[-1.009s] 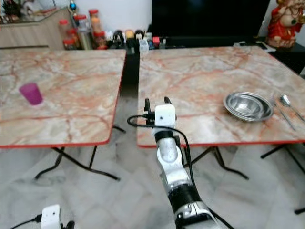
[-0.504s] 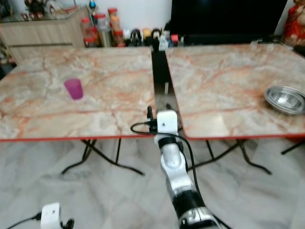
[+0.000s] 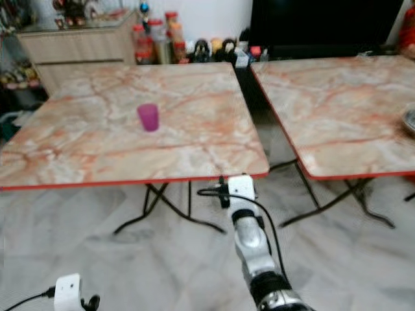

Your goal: Setting the table

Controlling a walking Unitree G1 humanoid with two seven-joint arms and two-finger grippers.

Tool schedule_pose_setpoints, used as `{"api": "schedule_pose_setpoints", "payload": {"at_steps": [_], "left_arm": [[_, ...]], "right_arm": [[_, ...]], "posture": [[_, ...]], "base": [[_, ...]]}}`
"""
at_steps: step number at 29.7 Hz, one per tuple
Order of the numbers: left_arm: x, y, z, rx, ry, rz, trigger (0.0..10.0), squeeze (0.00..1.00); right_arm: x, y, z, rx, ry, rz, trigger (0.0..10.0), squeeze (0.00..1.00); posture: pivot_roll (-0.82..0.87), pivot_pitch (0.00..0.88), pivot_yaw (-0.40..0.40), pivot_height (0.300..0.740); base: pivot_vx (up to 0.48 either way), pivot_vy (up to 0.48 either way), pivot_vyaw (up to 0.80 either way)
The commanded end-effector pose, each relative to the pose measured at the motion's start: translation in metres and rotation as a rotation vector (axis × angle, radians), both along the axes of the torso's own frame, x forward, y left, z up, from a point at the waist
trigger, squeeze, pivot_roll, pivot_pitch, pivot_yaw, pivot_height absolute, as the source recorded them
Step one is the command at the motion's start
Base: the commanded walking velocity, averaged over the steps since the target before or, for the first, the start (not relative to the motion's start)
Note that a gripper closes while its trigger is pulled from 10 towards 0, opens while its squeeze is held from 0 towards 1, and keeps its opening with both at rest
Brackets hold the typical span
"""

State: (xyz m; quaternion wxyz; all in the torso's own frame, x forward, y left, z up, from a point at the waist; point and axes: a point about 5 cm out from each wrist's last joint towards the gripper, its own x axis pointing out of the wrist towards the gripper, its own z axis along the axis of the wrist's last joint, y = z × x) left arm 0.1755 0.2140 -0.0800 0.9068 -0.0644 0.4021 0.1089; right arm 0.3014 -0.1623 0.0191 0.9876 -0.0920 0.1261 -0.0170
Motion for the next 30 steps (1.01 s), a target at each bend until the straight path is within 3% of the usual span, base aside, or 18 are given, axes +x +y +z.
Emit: {"api": "schedule_pose_setpoints", "payload": {"at_steps": [1, 2, 3, 6, 11, 13, 18, 22, 30], "left_arm": [[-0.003, 0.009, 0.0, 0.024, 0.012, 0.011, 10.0, 0.0], [-0.003, 0.009, 0.0, 0.024, 0.012, 0.013, 10.0, 0.0], [-0.003, 0.009, 0.0, 0.024, 0.012, 0.013, 10.0, 0.0], [-0.003, 0.011, 0.001, 0.032, 0.01, 0.019, 10.0, 0.0], [-0.003, 0.013, 0.001, 0.045, 0.009, 0.014, 10.0, 0.0], [-0.001, 0.013, 0.003, 0.053, -0.002, 0.011, 10.0, 0.0], [0.0, 0.012, 0.003, 0.042, -0.007, 0.015, 10.0, 0.0], [-0.001, 0.012, 0.002, 0.039, -0.005, 0.018, 10.0, 0.0], [-0.001, 0.012, 0.002, 0.039, -0.001, 0.013, 10.0, 0.0]], "right_arm": [[-0.004, 0.003, -0.008, 0.021, 0.05, -0.016, 10.0, 0.0], [-0.018, -0.006, -0.026, 0.026, 0.15, -0.051, 10.0, 0.0], [-0.018, -0.006, -0.026, 0.026, 0.15, -0.051, 10.0, 0.0], [-0.045, -0.02, -0.053, 0.061, 0.313, -0.113, 10.0, 0.0], [-0.061, -0.025, -0.066, 0.092, 0.398, -0.144, 10.0, 0.0], [-0.09, -0.031, -0.086, 0.126, 0.544, -0.174, 10.0, 0.0], [-0.114, -0.036, -0.099, 0.141, 0.643, -0.217, 10.0, 0.0], [-0.12, -0.037, -0.102, 0.16, 0.666, -0.238, 10.0, 0.0], [-0.116, -0.034, -0.101, 0.164, 0.659, -0.215, 10.0, 0.0]], "posture": [[0.11, 0.0, 0.045, 0.74], [0.11, 0.0, 0.045, 0.74], [0.11, 0.0, 0.045, 0.74], [0.11, 0.0, 0.046, 0.74], [0.11, 0.0, 0.049, 0.74], [0.11, 0.0, 0.05, 0.74], [0.12, 0.0, 0.046, 0.74], [0.12, 0.0, 0.048, 0.74], [0.12, 0.0, 0.047, 0.74]], "base": [[0.0, 0.394, 0.0], [0.0, 0.394, 0.0], [0.0, 0.394, 0.0], [0.0, 0.25, 0.0], [0.0, 0.0, 0.0], [0.0, 0.0, 0.0], [0.0, 0.0, 0.0], [0.0, 0.0, 0.0], [0.0, 0.0, 0.0]]}}
